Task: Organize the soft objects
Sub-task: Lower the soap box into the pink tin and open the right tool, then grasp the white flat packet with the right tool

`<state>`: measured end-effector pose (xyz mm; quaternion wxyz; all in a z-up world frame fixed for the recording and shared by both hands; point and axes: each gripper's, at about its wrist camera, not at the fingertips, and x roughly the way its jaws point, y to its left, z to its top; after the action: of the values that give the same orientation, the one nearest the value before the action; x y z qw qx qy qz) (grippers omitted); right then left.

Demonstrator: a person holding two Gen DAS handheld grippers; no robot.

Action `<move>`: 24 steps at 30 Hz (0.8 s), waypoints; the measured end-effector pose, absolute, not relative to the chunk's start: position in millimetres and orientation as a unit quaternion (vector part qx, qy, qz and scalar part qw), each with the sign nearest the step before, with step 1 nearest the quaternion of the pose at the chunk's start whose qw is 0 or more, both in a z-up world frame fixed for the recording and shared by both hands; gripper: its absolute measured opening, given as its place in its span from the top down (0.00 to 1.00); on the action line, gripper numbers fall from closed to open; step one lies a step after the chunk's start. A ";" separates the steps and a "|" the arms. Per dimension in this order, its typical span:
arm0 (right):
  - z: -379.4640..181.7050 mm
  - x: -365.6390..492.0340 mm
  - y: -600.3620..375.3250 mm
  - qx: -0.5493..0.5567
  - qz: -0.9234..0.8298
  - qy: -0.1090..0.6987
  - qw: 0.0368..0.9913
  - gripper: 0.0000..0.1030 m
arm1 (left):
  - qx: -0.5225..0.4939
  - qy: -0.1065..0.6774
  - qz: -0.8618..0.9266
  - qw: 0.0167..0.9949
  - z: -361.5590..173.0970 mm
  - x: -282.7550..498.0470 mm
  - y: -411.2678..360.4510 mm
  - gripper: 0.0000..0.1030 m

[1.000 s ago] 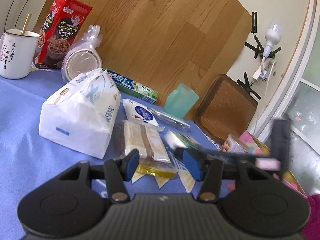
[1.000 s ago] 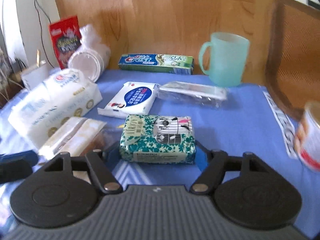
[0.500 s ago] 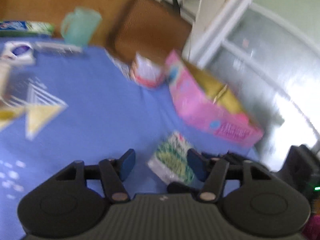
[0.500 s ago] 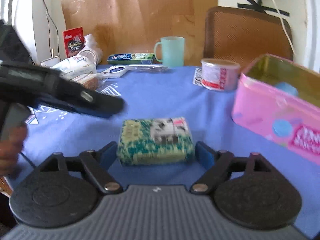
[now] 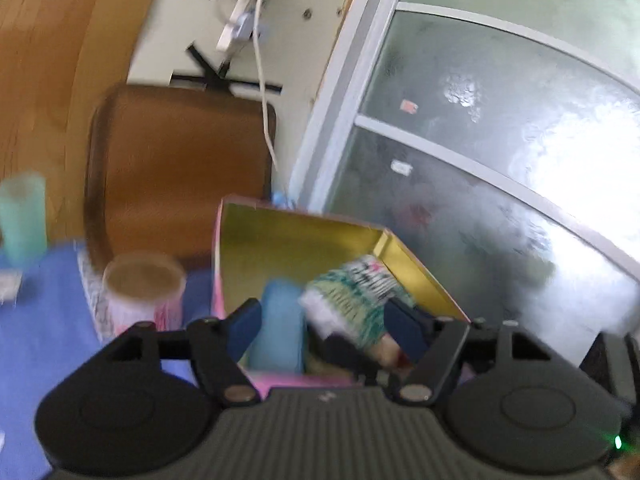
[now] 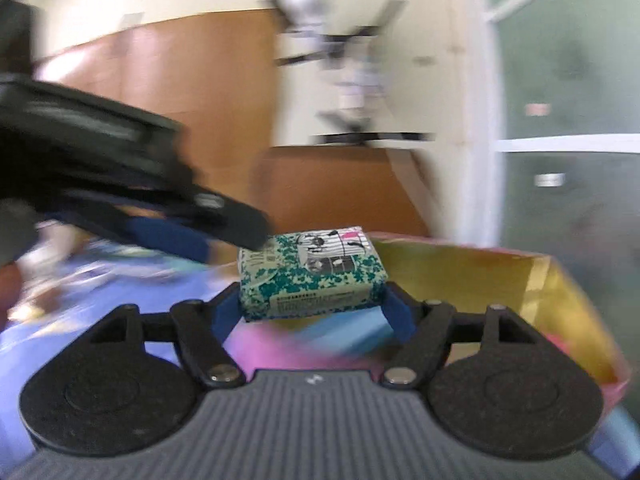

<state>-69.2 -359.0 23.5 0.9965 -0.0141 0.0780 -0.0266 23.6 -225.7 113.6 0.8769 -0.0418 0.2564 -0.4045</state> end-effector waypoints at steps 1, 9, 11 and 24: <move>25.6 -56.5 -374.8 -0.015 -0.058 0.079 0.995 0.11 | -0.039 0.255 -0.395 0.882 111.4 25.2 -234.1 0.32; 15.9 -71.5 -425.8 0.056 -0.107 0.081 0.989 0.47 | -0.050 0.277 -0.378 0.882 73.5 7.0 -185.5 0.33; 17.0 -80.2 -415.7 0.070 -0.079 0.074 0.992 0.66 | -0.052 0.279 -0.360 0.889 62.2 3.2 -151.0 0.33; 33.2 37.1 -232.6 0.053 0.180 0.209 0.960 0.53 | -0.115 0.211 -0.175 0.955 20.9 26.2 42.0 0.33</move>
<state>37.1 -232.6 33.2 0.9598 0.0531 0.2087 0.1798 26.2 42.0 20.9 0.9550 -0.1149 0.2105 -0.1746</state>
